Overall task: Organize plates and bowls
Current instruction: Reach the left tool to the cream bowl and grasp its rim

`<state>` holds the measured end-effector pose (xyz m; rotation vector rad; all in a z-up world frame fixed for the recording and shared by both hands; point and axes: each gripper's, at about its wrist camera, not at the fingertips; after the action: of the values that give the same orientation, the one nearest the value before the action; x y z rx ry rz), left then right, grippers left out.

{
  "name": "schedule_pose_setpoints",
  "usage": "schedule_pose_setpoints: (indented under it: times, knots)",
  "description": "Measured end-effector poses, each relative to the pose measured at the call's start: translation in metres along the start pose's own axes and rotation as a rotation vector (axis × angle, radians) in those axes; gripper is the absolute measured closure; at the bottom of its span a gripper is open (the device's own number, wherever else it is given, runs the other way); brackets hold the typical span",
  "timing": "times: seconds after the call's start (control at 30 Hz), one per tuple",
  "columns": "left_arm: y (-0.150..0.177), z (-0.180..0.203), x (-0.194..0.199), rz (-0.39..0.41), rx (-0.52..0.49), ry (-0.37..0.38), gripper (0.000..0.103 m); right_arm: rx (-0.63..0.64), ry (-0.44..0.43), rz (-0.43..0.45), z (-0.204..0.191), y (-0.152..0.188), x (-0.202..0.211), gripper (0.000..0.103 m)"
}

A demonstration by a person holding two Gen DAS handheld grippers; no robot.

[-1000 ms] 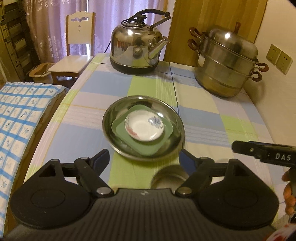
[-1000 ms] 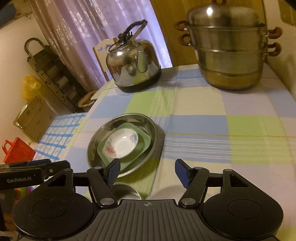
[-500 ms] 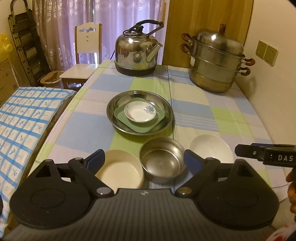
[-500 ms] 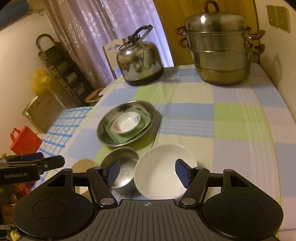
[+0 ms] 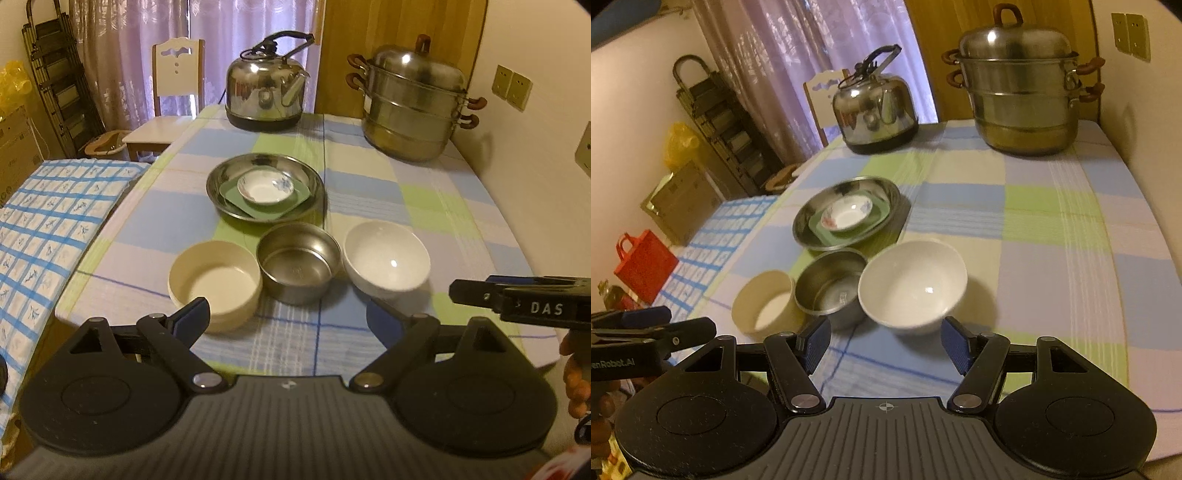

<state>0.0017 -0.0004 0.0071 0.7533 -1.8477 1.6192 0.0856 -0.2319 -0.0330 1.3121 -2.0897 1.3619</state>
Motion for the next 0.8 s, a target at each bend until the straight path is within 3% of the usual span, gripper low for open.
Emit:
schedule_pose_setpoints:
  times: [0.37,0.8]
  knots:
    - [0.014,0.011,0.001,-0.041,-0.012,0.051,0.012,0.006,0.022,-0.039,0.004,0.019,0.001,0.037]
    - [0.025,-0.017,-0.021,-0.123,-0.028,0.110,0.013,-0.044,0.075,-0.111,-0.008,0.038,-0.019,0.037]
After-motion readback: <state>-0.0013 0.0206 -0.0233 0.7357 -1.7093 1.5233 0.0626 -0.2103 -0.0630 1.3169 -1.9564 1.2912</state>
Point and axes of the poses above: each gripper's, at about its wrist camera, not at the fingertips, and x roughly against the way its jaws point, z to its right, y to its underside, and after that the axes turned 14 degrees about -x, right-handed
